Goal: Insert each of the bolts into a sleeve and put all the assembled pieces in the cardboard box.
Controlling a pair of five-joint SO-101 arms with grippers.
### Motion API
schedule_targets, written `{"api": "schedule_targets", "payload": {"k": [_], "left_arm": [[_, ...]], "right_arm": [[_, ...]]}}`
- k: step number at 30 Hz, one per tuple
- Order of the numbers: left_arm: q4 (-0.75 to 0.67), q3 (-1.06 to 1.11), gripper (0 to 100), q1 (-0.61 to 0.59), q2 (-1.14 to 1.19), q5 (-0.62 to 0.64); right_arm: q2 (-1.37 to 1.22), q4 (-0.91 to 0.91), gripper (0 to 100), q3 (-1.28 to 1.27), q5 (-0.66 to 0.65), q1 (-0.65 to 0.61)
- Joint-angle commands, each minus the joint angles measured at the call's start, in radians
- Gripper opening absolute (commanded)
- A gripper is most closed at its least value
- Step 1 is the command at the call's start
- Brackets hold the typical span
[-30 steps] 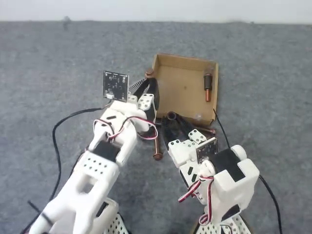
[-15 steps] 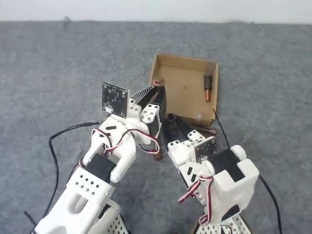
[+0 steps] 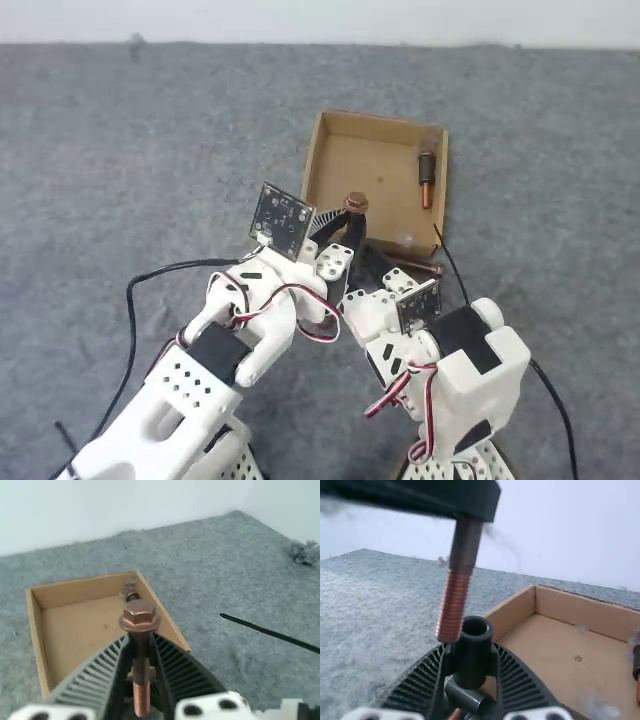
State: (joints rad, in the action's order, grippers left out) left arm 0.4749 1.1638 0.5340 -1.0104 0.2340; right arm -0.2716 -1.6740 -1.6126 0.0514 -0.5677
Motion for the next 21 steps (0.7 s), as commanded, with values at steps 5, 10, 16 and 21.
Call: {"api": "schedule_targets", "payload": {"k": [5,10,16,21], "left_arm": [[-0.158,0.012,1,0.0,-0.041,-0.031],[-0.163,0.013,1,0.002,-0.041,-0.031],[-0.19,0.048,1,0.0,-0.04,-0.032],[-0.265,0.068,1,-0.038,-0.04,-0.031]], "right_arm": [[0.015,0.004,0.6,-0.02,-0.017,-0.008],[0.015,0.004,0.6,-0.02,-0.017,-0.007],[0.015,0.004,0.6,-0.02,-0.017,-0.005],[0.015,0.004,0.6,-0.02,-0.017,-0.005]]}}
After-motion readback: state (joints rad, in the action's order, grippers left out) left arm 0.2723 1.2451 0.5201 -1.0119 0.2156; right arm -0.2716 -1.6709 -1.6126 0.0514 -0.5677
